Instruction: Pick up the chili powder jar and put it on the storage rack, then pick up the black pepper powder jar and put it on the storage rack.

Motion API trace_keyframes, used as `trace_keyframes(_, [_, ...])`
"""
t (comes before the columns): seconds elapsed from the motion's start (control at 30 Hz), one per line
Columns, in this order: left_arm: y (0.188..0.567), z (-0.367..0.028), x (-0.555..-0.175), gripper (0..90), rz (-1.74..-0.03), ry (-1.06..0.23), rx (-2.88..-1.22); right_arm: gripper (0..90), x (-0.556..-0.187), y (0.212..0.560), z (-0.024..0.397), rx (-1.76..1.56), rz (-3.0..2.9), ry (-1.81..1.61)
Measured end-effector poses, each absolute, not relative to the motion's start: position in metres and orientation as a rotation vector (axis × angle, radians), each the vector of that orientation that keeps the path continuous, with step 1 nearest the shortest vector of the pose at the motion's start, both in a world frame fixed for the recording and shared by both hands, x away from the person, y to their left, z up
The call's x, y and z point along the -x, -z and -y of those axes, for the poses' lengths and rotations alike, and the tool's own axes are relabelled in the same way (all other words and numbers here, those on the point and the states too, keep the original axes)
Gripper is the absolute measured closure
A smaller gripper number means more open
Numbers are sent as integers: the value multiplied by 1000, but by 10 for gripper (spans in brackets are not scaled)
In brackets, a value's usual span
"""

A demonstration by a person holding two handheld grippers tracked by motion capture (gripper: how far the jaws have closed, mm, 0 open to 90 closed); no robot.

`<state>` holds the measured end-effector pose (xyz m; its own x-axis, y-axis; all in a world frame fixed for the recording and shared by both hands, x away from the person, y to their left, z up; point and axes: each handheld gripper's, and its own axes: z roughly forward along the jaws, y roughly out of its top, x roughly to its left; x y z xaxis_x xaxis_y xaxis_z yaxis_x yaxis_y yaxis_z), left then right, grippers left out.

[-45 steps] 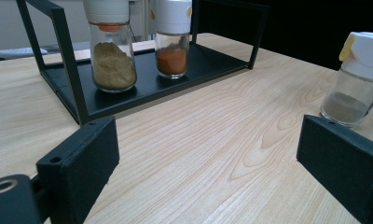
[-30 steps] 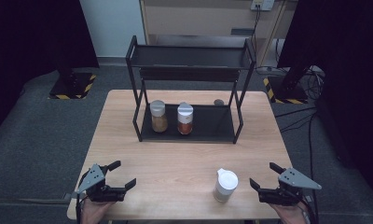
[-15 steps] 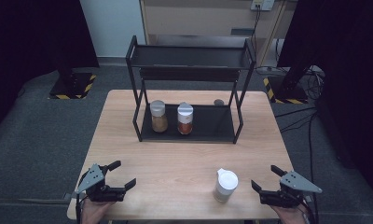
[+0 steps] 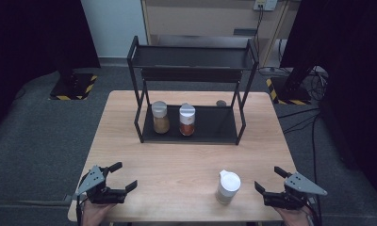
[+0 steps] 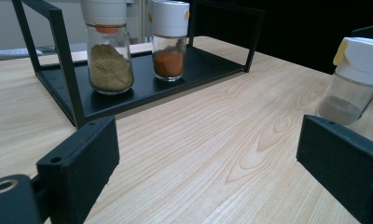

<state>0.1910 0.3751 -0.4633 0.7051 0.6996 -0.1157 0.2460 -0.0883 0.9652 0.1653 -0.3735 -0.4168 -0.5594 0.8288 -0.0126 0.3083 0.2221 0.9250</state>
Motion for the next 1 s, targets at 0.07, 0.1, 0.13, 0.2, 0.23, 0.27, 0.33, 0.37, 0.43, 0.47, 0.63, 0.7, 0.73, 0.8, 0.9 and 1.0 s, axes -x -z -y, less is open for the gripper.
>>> trace_keyframes(0.07, [463,-375,-191,52,-776,-447,-1660,67,-166,417,374,-1049,-1987,-1327])
trace_keyframes(0.1, [463,-375,-191,53,-777,-448,-1661,67,-166,417,374,-1049,-1987,-1324])
trace_keyframes(0.13, [463,-375,-191,53,-778,-448,-1661,67,-166,417,374,-1051,-1986,-1324])
trace_keyframes(0.2, [463,-375,-191,52,-779,-449,-1661,67,-166,418,375,-1054,-1984,-1329])
trace_keyframes(0.23, [463,-375,-191,53,-779,-450,-1661,67,-166,418,375,-1054,-1983,-1328])
trace_keyframes(0.27, [462,-375,-191,53,-780,-451,-1661,67,-166,418,375,-1055,-1984,-1329])
trace_keyframes(0.33, [463,-375,-190,53,-781,-451,-1659,67,-166,418,375,-1053,-1985,-1330])
trace_keyframes(0.37, [463,-375,-190,52,-780,-451,-1659,67,-166,418,375,-1051,-1985,-1327])
trace_keyframes(0.43, [462,-375,-190,53,-780,-451,-1660,67,-167,417,375,-1053,-1991,-1327])
trace_keyframes(0.47, [462,-375,-190,52,-779,-452,-1661,67,-166,418,375,-1051,-1989,-1328])
trace_keyframes(0.63, [463,-375,-191,52,-781,-448,-1658,67,-165,417,375,-1046,-1981,-1331])
trace_keyframes(0.7, [463,-375,-191,52,-779,-448,-1659,66,-165,417,375,-1048,-1981,-1330])
trace_keyframes(0.73, [463,-375,-191,52,-778,-449,-1659,66,-165,417,375,-1050,-1981,-1329])
trace_keyframes(0.8, [463,-375,-191,52,-777,-451,-1660,66,-164,416,375,-1052,-1979,-1329])
trace_keyframes(0.9, [463,-376,-191,53,-780,-452,-1657,66,-165,416,376,-1048,-1978,-1337])
trace_keyframes(1.0, [463,-376,-190,52,-781,-452,-1658,66,-164,415,377,-1054,-1978,-1343])
